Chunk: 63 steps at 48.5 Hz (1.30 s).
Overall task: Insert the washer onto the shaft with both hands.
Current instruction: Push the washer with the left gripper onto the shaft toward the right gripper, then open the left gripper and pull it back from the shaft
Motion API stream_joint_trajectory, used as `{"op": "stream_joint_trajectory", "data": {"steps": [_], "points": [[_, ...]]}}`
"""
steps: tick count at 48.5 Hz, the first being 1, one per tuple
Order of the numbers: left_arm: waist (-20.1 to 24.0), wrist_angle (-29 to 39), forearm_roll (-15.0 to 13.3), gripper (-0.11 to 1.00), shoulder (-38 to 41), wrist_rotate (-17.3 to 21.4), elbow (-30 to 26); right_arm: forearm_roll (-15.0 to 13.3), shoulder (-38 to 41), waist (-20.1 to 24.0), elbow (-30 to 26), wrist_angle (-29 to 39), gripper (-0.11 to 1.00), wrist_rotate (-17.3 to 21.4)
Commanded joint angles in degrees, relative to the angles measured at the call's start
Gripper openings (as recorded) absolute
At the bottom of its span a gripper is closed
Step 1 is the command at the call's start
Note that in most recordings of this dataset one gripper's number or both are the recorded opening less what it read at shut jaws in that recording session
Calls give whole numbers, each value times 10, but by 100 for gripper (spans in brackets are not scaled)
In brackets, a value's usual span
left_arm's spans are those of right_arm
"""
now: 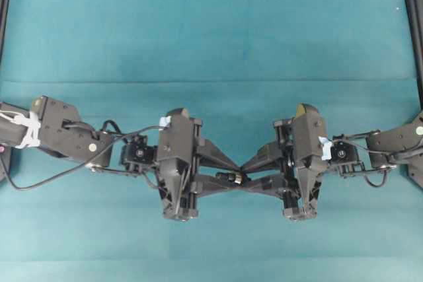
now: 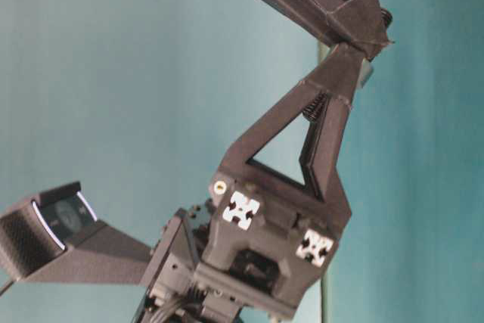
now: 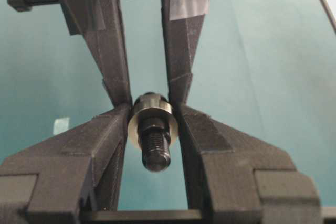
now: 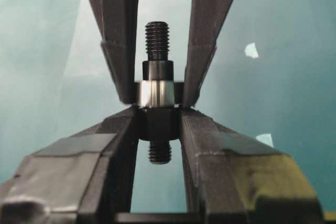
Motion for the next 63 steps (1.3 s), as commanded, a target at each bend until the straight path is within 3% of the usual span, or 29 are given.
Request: {"op": "stream_joint_trajectory", "data": {"steps": [1,20,32,34,40,44,63], "points": [[-4,10,1,34,-1,-1,-13,1,-5,-3,-12,-7,0,4],[-4,18,1,34,1,-4,-25,1,-5,-3,-12,-6,0,4],[-4,18,1,35,2,-47,-26,1,-4,-3,-12,-6,0,4],[-4,18,1,39,2,-51,-26,1,-5,-3,-12,-6,0,4],[-4,17,1,74,-1,-54,-28,1,-5,-3,-12,-6,0,4],[-4,18,1,90,-2,-54,-28,1,-4,-3,-12,-5,0,4],[-4,56,1,87,-13,-51,-21,1,-5,-3,-12,5,0,4]]}}
